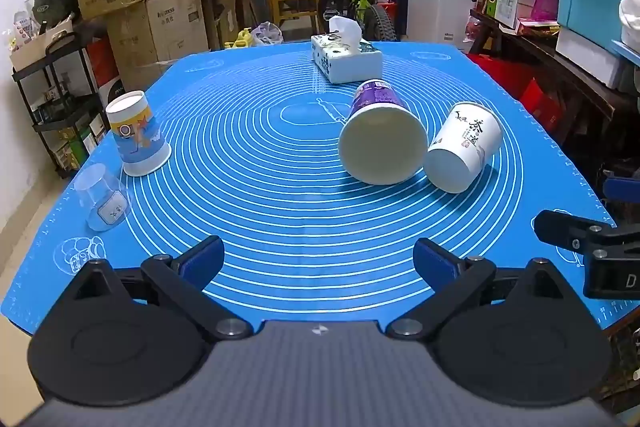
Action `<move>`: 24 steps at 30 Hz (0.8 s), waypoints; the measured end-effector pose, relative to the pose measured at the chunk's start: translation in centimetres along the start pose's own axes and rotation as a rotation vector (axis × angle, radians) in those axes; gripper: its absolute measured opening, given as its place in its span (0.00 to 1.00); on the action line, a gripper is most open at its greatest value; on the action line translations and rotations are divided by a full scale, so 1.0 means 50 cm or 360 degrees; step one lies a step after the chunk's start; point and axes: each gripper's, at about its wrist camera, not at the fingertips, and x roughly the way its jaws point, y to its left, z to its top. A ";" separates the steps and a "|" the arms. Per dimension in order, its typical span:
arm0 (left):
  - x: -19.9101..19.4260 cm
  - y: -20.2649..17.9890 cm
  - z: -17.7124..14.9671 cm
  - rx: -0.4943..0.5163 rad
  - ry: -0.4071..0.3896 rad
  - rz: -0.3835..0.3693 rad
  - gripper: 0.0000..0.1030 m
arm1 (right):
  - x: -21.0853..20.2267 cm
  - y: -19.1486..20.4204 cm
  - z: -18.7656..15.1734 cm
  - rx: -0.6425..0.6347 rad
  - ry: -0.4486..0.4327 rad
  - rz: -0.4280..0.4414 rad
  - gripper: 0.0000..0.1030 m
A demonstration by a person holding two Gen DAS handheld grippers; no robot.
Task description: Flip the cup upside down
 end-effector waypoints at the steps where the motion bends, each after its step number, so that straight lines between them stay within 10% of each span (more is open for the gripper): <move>1: 0.000 0.000 0.000 0.0000 0.0001 0.0000 0.97 | 0.001 0.000 0.000 0.0000 0.0001 0.0000 0.98; 24: 0.003 -0.001 -0.001 0.0000 0.0011 -0.0008 0.97 | 0.001 0.002 0.003 -0.0015 0.0021 0.0010 0.98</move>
